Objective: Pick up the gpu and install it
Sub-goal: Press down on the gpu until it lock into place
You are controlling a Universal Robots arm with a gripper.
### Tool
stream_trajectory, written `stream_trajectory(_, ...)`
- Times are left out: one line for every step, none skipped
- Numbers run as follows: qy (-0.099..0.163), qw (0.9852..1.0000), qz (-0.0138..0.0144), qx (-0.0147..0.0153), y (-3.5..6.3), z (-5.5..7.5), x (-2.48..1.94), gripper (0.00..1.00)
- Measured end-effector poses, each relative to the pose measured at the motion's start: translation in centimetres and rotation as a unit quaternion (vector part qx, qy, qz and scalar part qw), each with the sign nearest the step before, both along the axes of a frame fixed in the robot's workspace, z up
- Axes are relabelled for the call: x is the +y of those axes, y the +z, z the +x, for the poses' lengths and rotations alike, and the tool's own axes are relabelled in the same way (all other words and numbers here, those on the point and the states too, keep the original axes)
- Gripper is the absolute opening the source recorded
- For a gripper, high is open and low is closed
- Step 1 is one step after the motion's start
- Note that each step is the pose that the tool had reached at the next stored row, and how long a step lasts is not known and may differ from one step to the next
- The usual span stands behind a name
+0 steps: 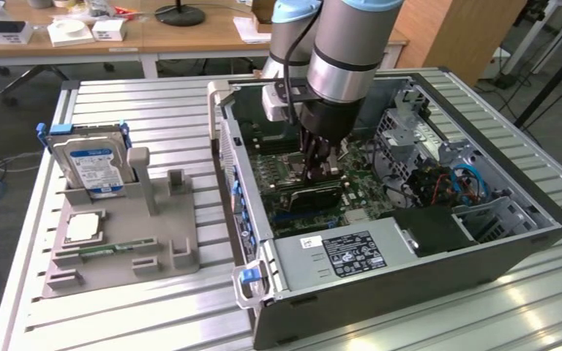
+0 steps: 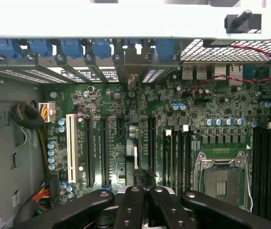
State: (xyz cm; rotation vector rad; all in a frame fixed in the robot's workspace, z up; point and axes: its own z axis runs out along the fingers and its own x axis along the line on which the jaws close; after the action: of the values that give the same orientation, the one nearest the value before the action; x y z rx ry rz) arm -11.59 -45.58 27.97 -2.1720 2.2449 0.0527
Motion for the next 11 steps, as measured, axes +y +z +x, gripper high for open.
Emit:
stream_trajectory(0.000, 1.0000, 0.0000, 0.0000, 0.00, 0.00, 0.00, 0.10)
stream_trajectory(0.000, 1.0000, -0.0001, 0.0001, -0.01, 0.00, 0.00, 0.10)
stream_trajectory(0.000, 1.0000, 0.0000, 0.0000, -0.09, 0.00, 0.01, 0.10)
stream_trajectory(0.000, 1.0000, 0.0000, 0.0000, -0.19, 0.00, 0.01, 0.10)
stream_trajectory(0.000, 1.0000, 0.0000, 0.0001, -0.28, 0.00, 0.00, 0.10)
stream_trajectory(0.000, 1.0000, 0.0000, 0.0000, -0.37, 0.00, 0.00, 0.10)
stream_trajectory(0.000, 1.0000, 0.0000, 0.0000, -0.46, 0.00, 0.00, 0.10)
stream_trajectory(0.000, 1.0000, -0.0001, 0.0001, -0.48, 0.00, 0.00, 0.10)
stream_trajectory(0.000, 1.0000, -0.0001, 0.0001, -0.48, 0.00, 0.00, 0.10)
stream_trajectory(0.000, 1.0000, -0.0001, 0.0001, -0.48, 0.00, 0.00, 0.10)
stream_trajectory(0.000, 1.0000, -0.0001, 0.0001, -0.48, 0.00, 0.00, 0.10)
